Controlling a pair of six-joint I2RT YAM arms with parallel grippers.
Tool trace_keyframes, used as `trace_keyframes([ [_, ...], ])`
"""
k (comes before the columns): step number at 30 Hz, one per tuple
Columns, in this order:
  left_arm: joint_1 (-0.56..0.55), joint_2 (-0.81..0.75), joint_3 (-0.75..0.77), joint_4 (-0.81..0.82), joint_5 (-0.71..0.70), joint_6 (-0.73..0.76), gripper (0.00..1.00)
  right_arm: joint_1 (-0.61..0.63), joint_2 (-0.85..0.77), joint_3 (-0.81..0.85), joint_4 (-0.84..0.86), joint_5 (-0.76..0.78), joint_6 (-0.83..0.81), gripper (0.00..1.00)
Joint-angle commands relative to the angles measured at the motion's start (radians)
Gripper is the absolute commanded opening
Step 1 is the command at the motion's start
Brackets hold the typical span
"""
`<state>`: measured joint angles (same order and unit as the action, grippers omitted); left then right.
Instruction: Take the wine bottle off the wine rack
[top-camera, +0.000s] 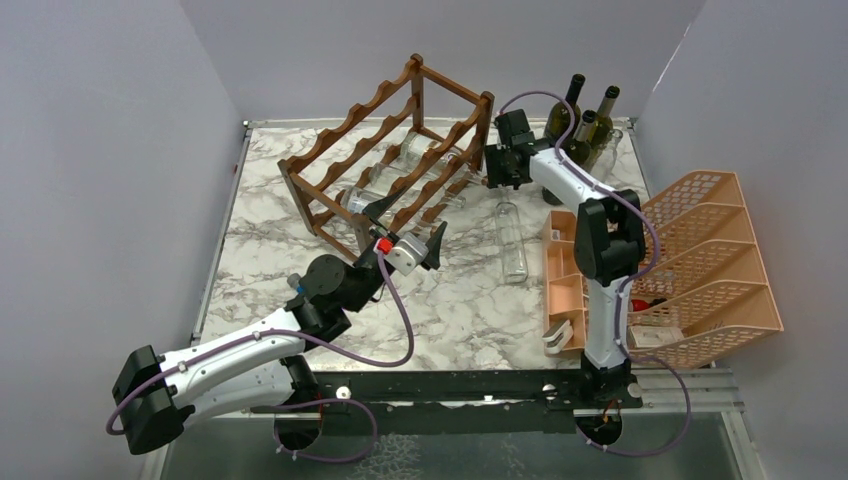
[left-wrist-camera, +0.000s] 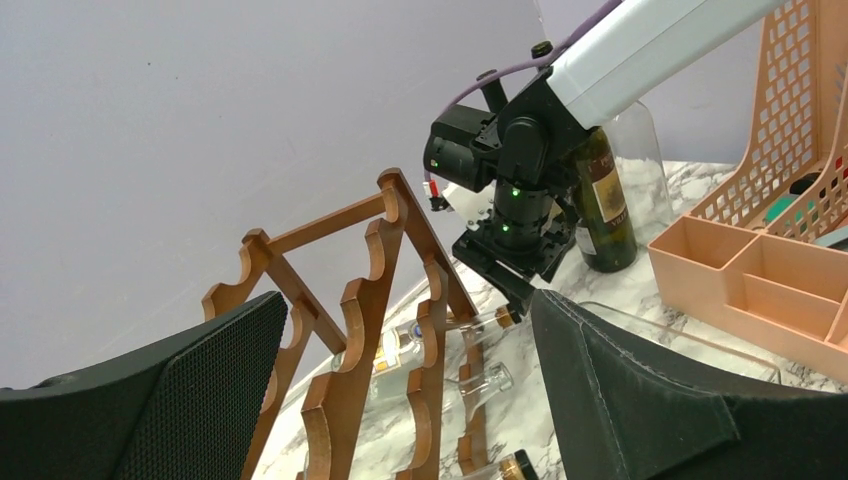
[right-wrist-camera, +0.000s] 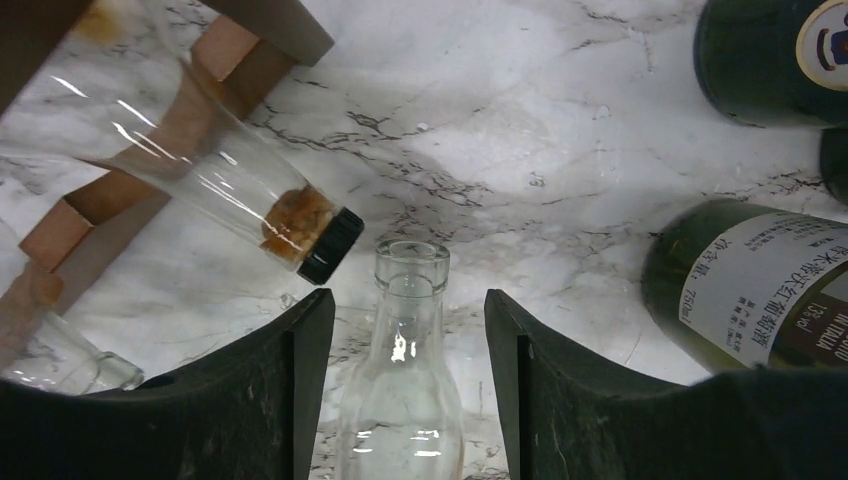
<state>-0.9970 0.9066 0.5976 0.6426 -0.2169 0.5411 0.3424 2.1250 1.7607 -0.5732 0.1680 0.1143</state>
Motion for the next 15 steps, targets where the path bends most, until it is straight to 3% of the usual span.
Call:
trace_keyframes([
  [1,-0.003,-0.017,-0.015,0.028,0.015,0.004,0.99,-0.01,0.002,-0.017,-0.016,-0.061,-0.024,0.6],
  [12,-0.003,-0.012,-0.015,0.028,0.012,0.005,0.99,-0.017,0.017,-0.059,-0.054,0.043,0.039,0.61],
  [15,-0.003,-0.016,-0.015,0.027,0.012,0.004,0.99,-0.026,0.023,-0.076,-0.016,0.012,0.043,0.61],
])
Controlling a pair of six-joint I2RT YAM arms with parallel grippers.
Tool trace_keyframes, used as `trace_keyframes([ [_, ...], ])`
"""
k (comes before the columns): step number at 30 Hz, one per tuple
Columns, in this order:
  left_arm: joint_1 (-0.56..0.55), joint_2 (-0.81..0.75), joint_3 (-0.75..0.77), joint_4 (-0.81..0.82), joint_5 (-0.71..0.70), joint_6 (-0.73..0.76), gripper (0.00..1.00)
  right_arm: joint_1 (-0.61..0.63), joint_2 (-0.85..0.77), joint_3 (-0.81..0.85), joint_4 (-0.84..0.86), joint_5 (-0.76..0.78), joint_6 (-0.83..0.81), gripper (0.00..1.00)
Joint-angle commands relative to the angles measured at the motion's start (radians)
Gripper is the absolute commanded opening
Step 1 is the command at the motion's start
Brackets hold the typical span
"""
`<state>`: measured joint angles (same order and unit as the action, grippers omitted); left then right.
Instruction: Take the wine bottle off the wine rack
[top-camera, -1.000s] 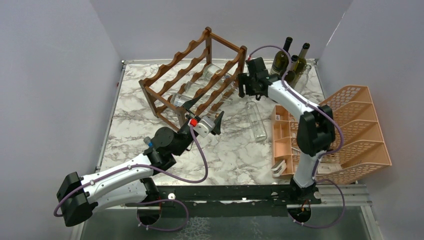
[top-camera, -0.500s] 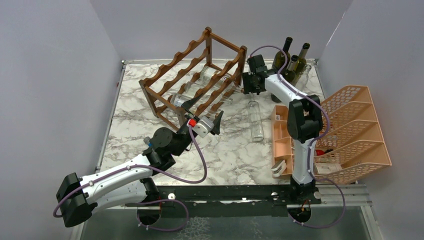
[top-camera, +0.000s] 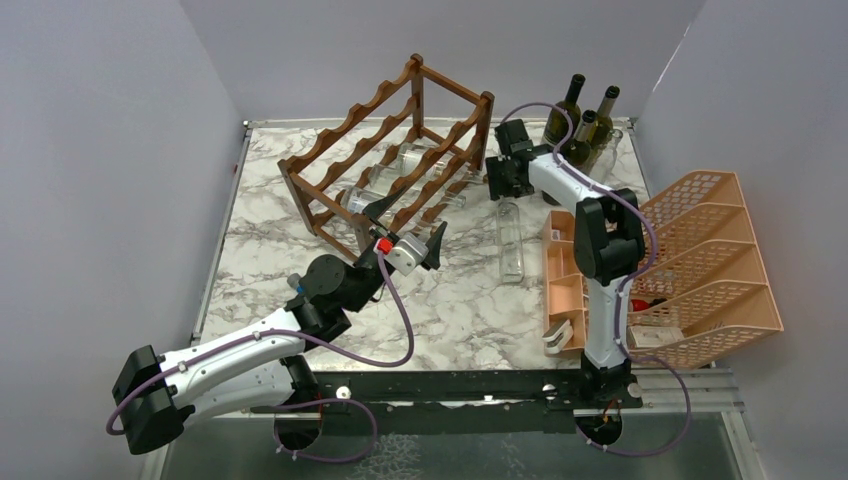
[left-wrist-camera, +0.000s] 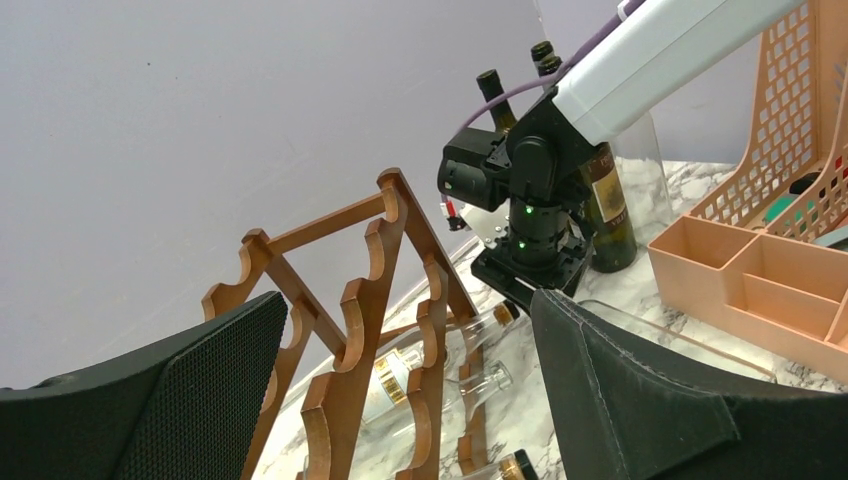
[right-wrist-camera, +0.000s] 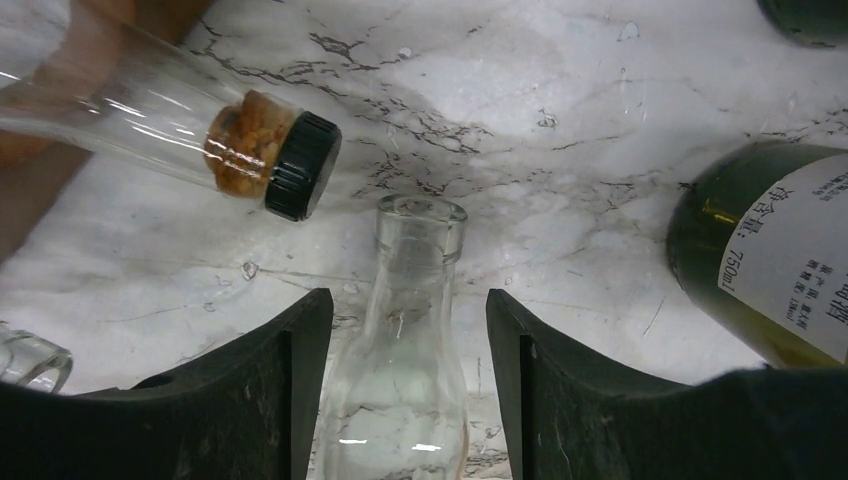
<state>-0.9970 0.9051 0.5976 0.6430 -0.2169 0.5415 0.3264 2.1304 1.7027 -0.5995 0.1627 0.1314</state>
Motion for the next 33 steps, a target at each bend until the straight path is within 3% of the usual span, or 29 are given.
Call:
trace_keyframes([
  [1,-0.002,-0.015,-0.015,0.027,0.014,0.002,0.99,-0.01,0.028,-0.011,0.021,0.019,0.024,0.61],
  [8,-0.003,-0.019,-0.015,0.027,0.005,0.01,0.99,-0.016,0.117,0.053,0.063,0.012,0.054,0.53],
  [12,-0.002,-0.021,-0.015,0.027,0.0,0.015,0.99,-0.016,0.105,0.056,0.072,0.013,0.068,0.41],
  [20,-0.002,-0.015,-0.015,0.027,0.008,0.009,0.99,-0.017,-0.184,-0.089,0.208,0.001,0.038,0.13],
  [27,-0.004,-0.014,-0.015,0.027,0.006,0.008,0.99,-0.016,-0.444,-0.245,0.428,-0.017,-0.05,0.06],
  [33,-0.003,-0.015,-0.015,0.027,0.005,0.005,0.99,-0.016,-0.53,-0.326,0.568,0.034,-0.124,0.01],
])
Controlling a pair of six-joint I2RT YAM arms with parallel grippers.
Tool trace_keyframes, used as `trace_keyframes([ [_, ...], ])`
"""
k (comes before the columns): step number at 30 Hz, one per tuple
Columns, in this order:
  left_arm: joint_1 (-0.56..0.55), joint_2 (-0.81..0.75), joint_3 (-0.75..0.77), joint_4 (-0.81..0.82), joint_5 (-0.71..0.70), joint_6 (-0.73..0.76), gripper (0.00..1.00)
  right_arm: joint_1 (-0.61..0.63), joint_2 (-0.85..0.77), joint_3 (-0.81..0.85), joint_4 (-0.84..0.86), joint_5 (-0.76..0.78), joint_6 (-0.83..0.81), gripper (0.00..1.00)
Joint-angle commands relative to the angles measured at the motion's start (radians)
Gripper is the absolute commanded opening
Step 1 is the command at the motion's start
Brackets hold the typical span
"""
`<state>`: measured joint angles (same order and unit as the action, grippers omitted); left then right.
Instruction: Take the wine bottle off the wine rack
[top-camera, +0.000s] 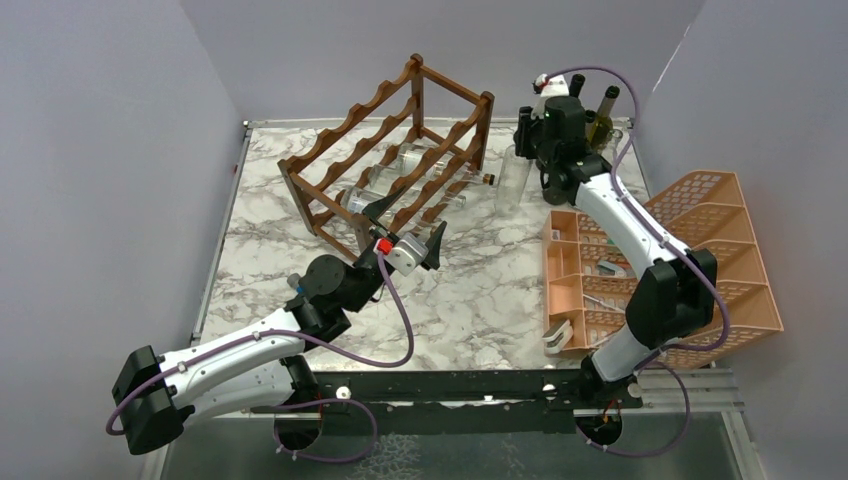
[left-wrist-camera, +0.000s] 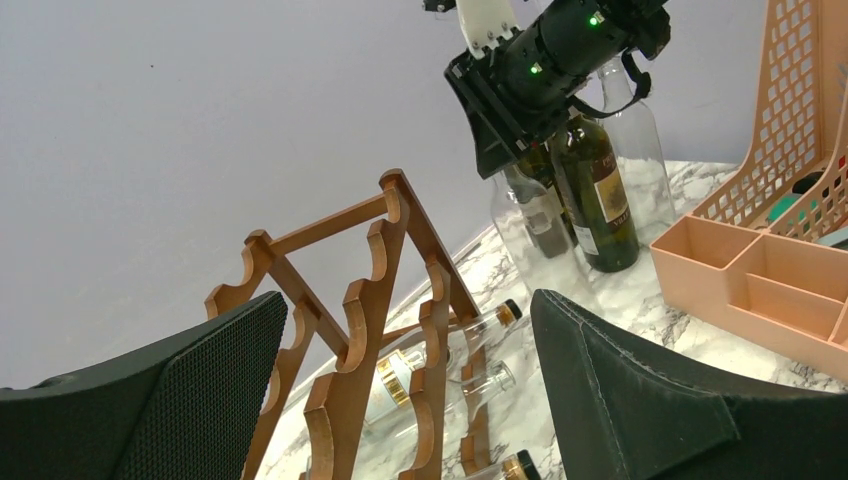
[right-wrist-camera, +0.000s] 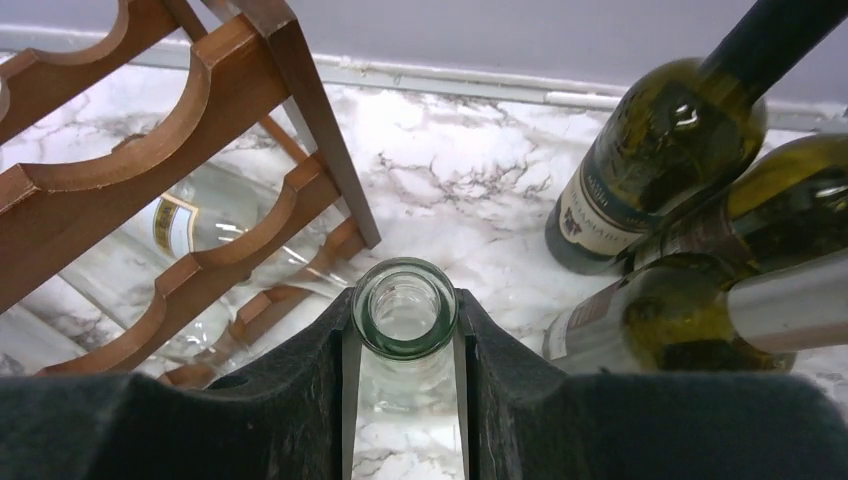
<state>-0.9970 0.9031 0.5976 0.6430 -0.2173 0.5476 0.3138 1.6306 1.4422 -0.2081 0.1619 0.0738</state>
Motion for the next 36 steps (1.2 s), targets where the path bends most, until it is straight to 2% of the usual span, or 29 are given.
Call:
trace_keyframes([
  [1,-0.003,-0.013,-0.015,0.027,0.006,0.0,0.99,-0.004,-0.049,-0.095,0.209,0.045,-0.073,0.01],
  [6,-0.003,-0.016,-0.015,0.027,0.007,0.0,0.99,-0.004,-0.072,-0.163,0.288,0.088,-0.083,0.01],
  [10,-0.003,-0.018,-0.016,0.027,0.006,0.0,0.99,-0.004,-0.102,-0.279,0.441,0.095,-0.113,0.01],
  [14,-0.003,-0.016,-0.015,0.027,0.004,0.0,0.99,-0.004,-0.108,-0.288,0.413,0.208,-0.095,0.01],
  [23,-0.002,-0.015,-0.015,0.027,0.012,-0.005,0.99,-0.004,-0.094,-0.261,0.339,0.263,-0.075,0.02],
  [25,-0.002,-0.018,-0.015,0.027,0.006,-0.001,0.99,-0.004,-0.086,-0.255,0.311,0.266,-0.058,0.11],
  [31,-0.003,-0.022,-0.015,0.027,0.008,-0.003,0.99,-0.004,-0.102,-0.214,0.194,0.307,-0.005,0.52],
  [36,-0.003,-0.025,-0.015,0.027,0.014,-0.008,0.99,-0.004,-0.145,-0.165,0.072,0.286,0.015,0.71],
])
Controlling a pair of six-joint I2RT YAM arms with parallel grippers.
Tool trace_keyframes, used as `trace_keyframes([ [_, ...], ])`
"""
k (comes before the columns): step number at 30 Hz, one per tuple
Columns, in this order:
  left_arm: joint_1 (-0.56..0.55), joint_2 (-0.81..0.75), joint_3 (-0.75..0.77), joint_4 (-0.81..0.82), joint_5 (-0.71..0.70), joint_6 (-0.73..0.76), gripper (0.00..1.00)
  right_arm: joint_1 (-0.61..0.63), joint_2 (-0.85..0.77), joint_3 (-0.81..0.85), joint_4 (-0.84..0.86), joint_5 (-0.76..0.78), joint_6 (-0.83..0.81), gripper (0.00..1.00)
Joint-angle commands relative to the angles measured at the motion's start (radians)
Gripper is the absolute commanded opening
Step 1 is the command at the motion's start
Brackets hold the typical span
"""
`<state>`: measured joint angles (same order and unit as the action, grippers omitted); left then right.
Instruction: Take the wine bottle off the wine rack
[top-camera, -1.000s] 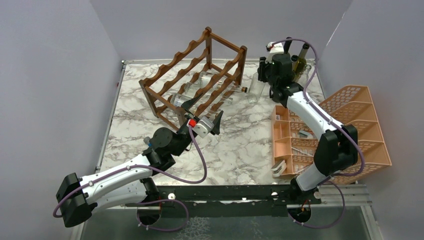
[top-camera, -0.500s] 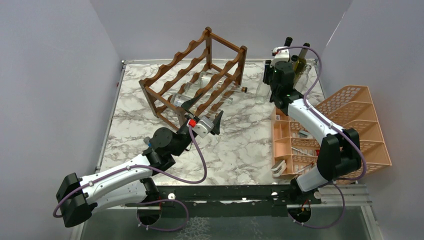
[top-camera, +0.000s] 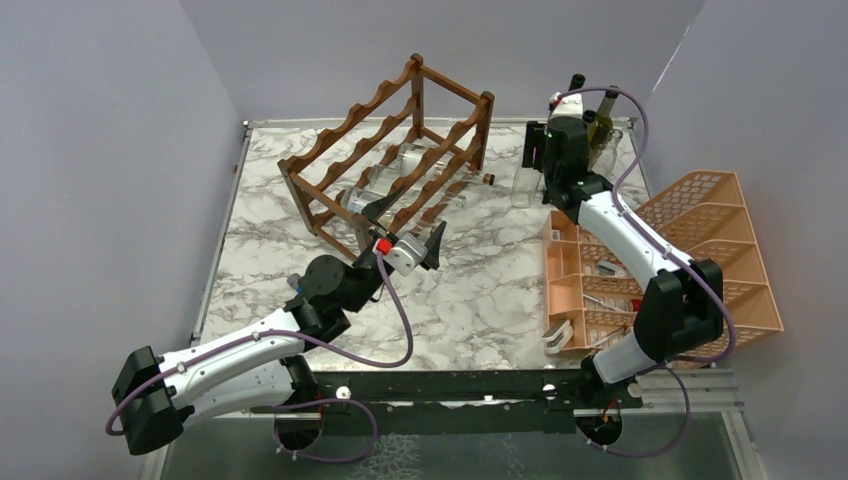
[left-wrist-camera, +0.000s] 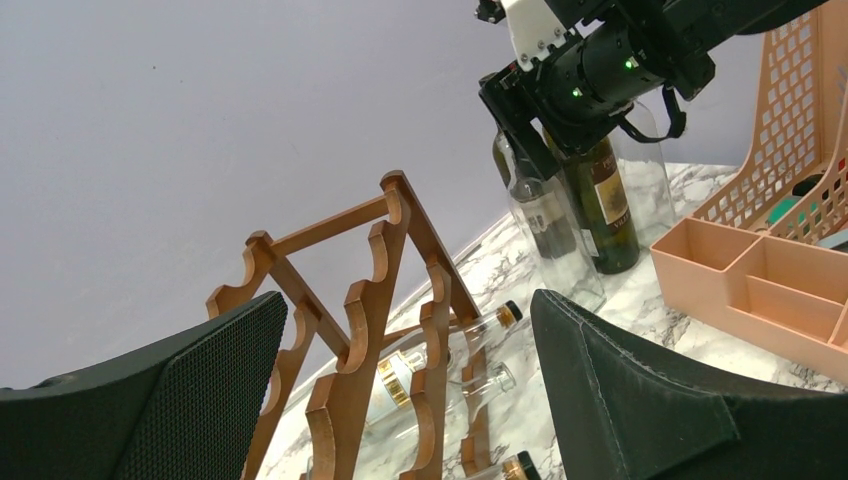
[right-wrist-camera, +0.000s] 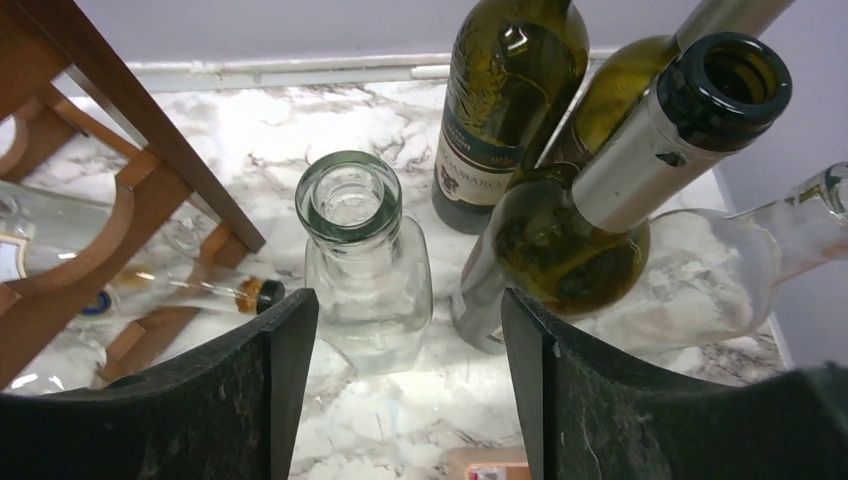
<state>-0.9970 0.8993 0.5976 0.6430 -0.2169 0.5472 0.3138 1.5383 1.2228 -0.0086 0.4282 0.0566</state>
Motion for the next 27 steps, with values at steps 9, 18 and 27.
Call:
trace_keyframes([
  [9,-0.003,-0.023,-0.013,0.025,0.02,-0.014,0.99,-0.004,-0.229,0.076,-0.31,-0.151,0.035,0.91],
  [18,-0.003,-0.04,-0.014,0.025,0.033,-0.022,0.99,0.031,-0.363,-0.148,-0.184,-0.722,-0.066,1.0],
  [27,-0.003,-0.039,-0.015,0.027,0.021,-0.01,0.99,0.301,-0.175,-0.295,0.019,-0.514,-0.156,1.0],
])
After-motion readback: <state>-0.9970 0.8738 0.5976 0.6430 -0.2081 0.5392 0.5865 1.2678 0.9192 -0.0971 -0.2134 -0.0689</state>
